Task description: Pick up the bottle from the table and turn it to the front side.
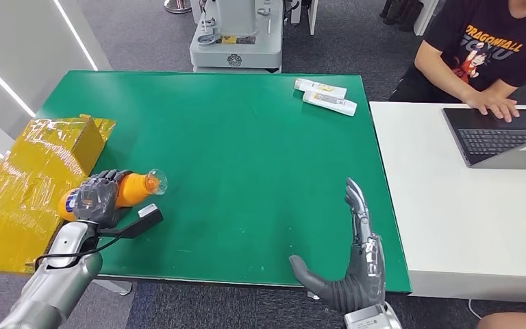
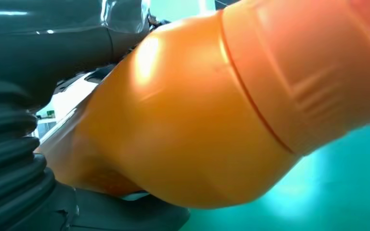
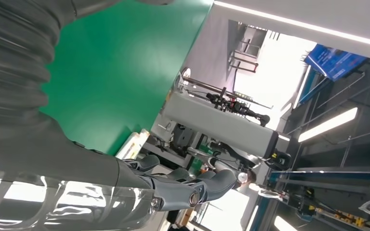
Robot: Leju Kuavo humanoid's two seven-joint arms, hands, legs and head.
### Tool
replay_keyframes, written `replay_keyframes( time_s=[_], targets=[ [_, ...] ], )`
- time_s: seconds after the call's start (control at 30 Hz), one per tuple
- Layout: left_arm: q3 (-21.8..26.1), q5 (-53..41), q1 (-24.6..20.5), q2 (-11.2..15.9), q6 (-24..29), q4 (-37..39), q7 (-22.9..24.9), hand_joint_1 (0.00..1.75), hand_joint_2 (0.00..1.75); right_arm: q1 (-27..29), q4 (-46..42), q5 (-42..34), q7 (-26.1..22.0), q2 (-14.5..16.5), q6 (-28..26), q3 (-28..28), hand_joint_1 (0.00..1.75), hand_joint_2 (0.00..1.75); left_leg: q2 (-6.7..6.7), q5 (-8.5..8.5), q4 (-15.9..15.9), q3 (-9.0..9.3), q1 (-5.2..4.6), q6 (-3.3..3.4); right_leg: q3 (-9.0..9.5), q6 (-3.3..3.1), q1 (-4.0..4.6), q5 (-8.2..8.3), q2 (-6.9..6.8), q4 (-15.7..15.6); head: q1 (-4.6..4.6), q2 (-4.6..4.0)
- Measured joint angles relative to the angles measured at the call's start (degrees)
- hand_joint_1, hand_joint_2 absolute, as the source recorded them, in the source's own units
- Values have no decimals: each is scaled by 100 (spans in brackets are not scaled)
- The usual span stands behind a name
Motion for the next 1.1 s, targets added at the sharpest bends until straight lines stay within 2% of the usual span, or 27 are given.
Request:
replay_keyframes(
  time_s=[0.3, 0.7, 0.9, 1.1],
  targets=[
    [6, -444, -1, -38, 33, 218, -250, 175, 175, -49, 147, -67, -28, -3, -9, 79, 0, 175, -1, 0, 0, 1, 0, 0, 0, 0, 0, 0, -1, 0, 0, 0],
    [-14, -765, -307, -45, -102, 423, -447, 175, 175, -106, 204, -101, -13, -3, 139, 97, 0, 175, -1, 1, 2, 0, 1, -1, -2, -1, 1, 0, 0, 0, 0, 0],
    [-73, -1138, -571, -43, -261, 425, -320, 175, 175, -185, 269, -157, -37, -3, 216, 98, 0, 175, -1, 1, 2, 0, 0, -1, -3, -1, 1, 0, 0, -1, 0, 0],
    [-387, -1944, -932, -8, -494, 425, -114, 175, 175, -240, 285, -82, 58, 2, 417, 89, 0, 175, -1, 1, 4, -2, 1, -1, -3, -1, 1, 1, -2, 0, 0, 0]
  ],
)
